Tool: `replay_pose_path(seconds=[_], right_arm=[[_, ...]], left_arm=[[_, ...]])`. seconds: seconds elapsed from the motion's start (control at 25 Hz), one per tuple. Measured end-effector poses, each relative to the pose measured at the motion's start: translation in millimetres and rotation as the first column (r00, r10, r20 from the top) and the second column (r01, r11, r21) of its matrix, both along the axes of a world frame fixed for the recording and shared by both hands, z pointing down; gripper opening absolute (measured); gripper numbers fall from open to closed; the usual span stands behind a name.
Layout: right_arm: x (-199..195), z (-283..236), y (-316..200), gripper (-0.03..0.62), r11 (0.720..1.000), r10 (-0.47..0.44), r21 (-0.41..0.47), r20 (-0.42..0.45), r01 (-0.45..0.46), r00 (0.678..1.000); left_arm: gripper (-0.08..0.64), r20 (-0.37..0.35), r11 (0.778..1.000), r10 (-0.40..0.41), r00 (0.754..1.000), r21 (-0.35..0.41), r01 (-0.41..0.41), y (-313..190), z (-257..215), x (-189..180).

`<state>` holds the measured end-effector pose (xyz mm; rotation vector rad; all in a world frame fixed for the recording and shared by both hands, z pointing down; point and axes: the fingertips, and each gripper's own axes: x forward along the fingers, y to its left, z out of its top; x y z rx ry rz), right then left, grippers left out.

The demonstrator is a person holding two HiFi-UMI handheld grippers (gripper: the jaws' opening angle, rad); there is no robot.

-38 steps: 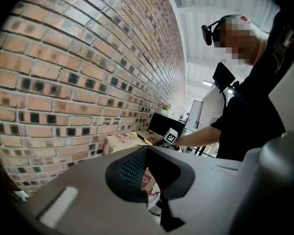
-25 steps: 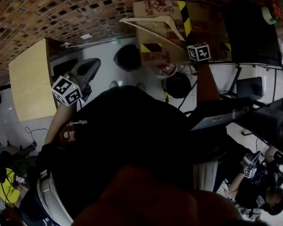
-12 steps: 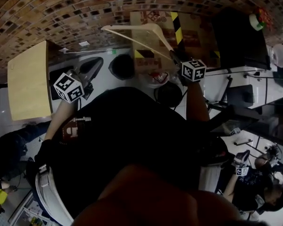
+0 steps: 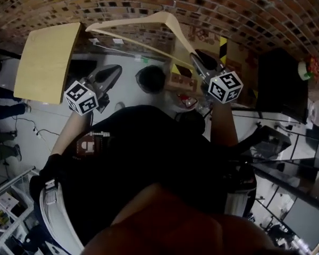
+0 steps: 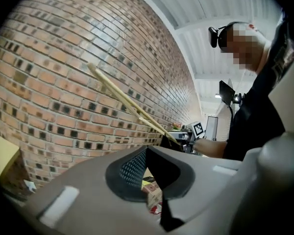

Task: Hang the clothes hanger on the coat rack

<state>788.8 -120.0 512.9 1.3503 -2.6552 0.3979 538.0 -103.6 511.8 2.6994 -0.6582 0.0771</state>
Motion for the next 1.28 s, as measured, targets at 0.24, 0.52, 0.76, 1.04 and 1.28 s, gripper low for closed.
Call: replay_pose_path(seconds=[0.24, 0.52, 0.76, 1.04, 1.28], right_arm=[[-124.5, -22.2, -22.3, 0.106, 0.972, -0.231, 0.043, -0.038, 0.232, 0.972], [-320.6, -52.9, -23.4, 0.106, 0.862, -0.499, 0.08, -0.048, 0.501, 0.866], [-505.8, -64.6, 16.2, 0.106, 0.752, -0.655, 0.093, -0.009, 0.652, 0.756], [-701.3, -61.8, 71.0, 0.106, 0.553, -0.832, 0.092, 0.018, 0.828, 0.554], [-823.4, -58.5, 95.5, 0.106, 0.367, -0.93, 0.071, 0.022, 0.927, 0.367]], left_arm=[[-0.008, -0.026, 0.972, -0.231, 0.973, 0.046, 0.232, 18.4, -17.0, -111.3], [-0.008, -0.076, 0.839, -0.528, 0.846, 0.109, 0.534, 82.4, -48.1, -299.6], [-0.008, -0.082, 0.702, -0.692, 0.717, 0.156, 0.695, 170.6, -65.7, -467.2], [-0.008, -0.063, 0.499, -0.856, 0.513, 0.163, 0.851, 272.5, -68.7, -611.2], [-0.008, -0.084, 0.32, -0.939, 0.333, 0.136, 0.938, 316.0, -62.6, -689.8]])
